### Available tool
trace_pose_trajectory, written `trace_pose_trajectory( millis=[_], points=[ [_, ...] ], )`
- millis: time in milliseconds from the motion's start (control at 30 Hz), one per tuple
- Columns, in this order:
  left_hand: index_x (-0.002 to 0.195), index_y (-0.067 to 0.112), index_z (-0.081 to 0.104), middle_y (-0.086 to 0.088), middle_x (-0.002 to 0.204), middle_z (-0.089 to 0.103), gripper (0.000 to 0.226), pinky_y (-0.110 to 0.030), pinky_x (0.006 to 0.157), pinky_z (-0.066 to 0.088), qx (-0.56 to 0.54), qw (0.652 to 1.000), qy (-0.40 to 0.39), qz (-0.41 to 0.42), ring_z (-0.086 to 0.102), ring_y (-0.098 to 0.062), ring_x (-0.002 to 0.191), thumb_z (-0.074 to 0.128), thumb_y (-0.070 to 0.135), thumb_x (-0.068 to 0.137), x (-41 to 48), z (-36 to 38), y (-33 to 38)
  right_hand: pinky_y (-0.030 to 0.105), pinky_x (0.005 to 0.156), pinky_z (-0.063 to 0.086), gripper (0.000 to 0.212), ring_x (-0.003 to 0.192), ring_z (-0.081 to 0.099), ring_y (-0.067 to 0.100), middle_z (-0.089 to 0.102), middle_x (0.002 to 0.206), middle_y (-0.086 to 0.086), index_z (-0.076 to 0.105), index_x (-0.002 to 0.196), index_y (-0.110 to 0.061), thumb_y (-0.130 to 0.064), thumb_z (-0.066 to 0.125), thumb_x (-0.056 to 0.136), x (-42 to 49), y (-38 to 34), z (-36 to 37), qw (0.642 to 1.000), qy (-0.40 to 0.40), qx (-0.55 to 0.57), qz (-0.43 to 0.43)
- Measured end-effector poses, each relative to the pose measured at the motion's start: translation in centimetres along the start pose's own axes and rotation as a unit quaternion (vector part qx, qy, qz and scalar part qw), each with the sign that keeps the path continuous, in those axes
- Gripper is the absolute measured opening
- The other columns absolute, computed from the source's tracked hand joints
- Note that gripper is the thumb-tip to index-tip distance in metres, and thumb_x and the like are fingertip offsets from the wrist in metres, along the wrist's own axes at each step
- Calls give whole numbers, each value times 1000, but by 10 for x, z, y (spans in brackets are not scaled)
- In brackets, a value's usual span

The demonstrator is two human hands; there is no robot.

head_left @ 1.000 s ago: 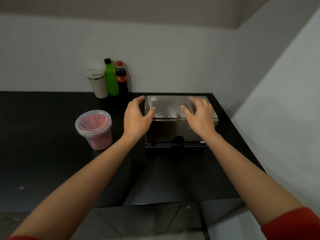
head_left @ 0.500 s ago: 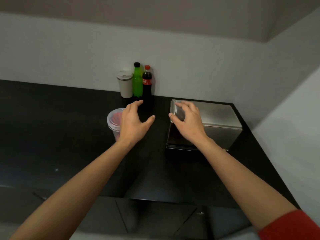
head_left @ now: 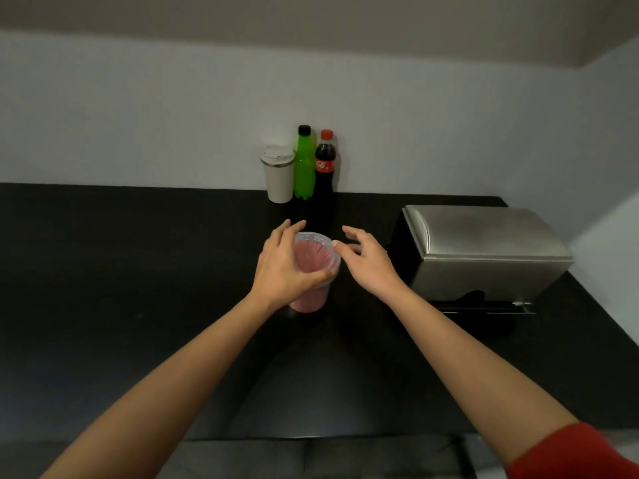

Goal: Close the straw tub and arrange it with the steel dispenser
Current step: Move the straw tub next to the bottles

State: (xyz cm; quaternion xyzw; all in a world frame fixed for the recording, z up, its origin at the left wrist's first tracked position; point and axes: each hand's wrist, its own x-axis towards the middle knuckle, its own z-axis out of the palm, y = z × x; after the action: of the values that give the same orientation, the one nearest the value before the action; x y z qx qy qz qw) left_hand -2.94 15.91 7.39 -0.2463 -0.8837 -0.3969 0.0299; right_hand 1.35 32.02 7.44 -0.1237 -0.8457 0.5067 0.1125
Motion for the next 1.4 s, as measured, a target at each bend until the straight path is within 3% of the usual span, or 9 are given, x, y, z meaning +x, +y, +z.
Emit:
trace_pose_trajectory(
  millis=[167, 300, 433, 600, 833, 1033, 1133, 1267, 1400],
  points=[
    [146, 24, 15, -5, 155, 12, 119, -45, 111, 21, -68, 997, -41, -15, 10, -21, 143, 84, 52, 52, -1, 0, -25, 16, 75, 37, 56, 106, 48, 5, 46, 141, 2, 39, 138, -21, -41, 54, 88, 0, 8, 20, 998, 18, 15, 56],
    [146, 24, 8, -5, 153, 12, 127, -42, 111, 22, -123, 990, -61, -20, 10, -19, 142, 89, 42, 49, -1, 5, -39, 25, 89, 40, 57, 117, 51, 13, 48, 139, 2, 37, 139, -21, -40, 55, 88, 1, 16, 25, 996, 16, 21, 79],
    [145, 27, 7, -1, 149, 22, 128, -32, 106, 24, -163, 984, -64, -18, 21, -11, 136, 90, 38, 48, 0, 11, -46, 41, 100, 45, 52, 118, 53, 17, 53, 133, 3, 40, 137, -22, -38, 54, 89, 1, 22, 28, 994, 4, 55, 96],
    [143, 27, 12, 1, 145, 34, 124, -38, 110, 33, -174, 982, -68, -14, 33, -14, 135, 89, 41, 47, 7, 15, -46, 36, 91, 51, 36, 106, 60, 13, 63, 117, 2, 52, 125, -22, -37, 49, 92, 7, 24, 28, 993, -6, 75, 87],
    [143, 26, 11, 1, 144, 36, 124, -36, 108, 34, -178, 982, -64, -22, 35, -14, 133, 89, 39, 48, 26, 24, -45, 40, 95, 49, 38, 109, 59, 16, 61, 121, 5, 49, 129, -20, -33, 48, 93, 24, 25, 19, 995, -2, 61, 74],
    [143, 24, 12, 5, 138, 40, 120, -20, 94, 34, -192, 979, -55, -41, 37, -3, 121, 88, 35, 51, 44, 39, -47, 39, 102, 43, 60, 124, 48, 16, 49, 138, 2, 33, 141, -23, -44, 52, 89, 35, 33, 14, 994, 2, 90, 55],
    [140, 24, 21, 11, 131, 45, 111, -15, 88, 36, -201, 977, -53, -48, 43, -3, 118, 88, 34, 51, 53, 45, -53, 28, 98, 41, 79, 127, 44, 13, 48, 139, -4, 34, 140, -25, -56, 63, 73, 35, 39, 16, 992, -27, 112, 50],
    [137, 21, 28, 8, 128, 49, 103, -14, 82, 38, -184, 978, -75, -55, 47, -4, 112, 86, 38, 54, 73, 50, -60, 20, 93, 39, 96, 132, 37, 14, 39, 145, -3, 24, 144, -25, -44, 76, 66, 45, 44, 21, 990, -24, 132, 51],
    [133, 17, 35, 1, 126, 53, 93, -11, 76, 36, -159, 983, -79, -48, 47, -4, 106, 85, 37, 57, 96, 52, -65, 13, 87, 35, 107, 135, 33, 16, 32, 151, 0, 7, 147, -27, -38, 78, 68, 64, 45, 26, 990, 6, 126, 65]
  ],
)
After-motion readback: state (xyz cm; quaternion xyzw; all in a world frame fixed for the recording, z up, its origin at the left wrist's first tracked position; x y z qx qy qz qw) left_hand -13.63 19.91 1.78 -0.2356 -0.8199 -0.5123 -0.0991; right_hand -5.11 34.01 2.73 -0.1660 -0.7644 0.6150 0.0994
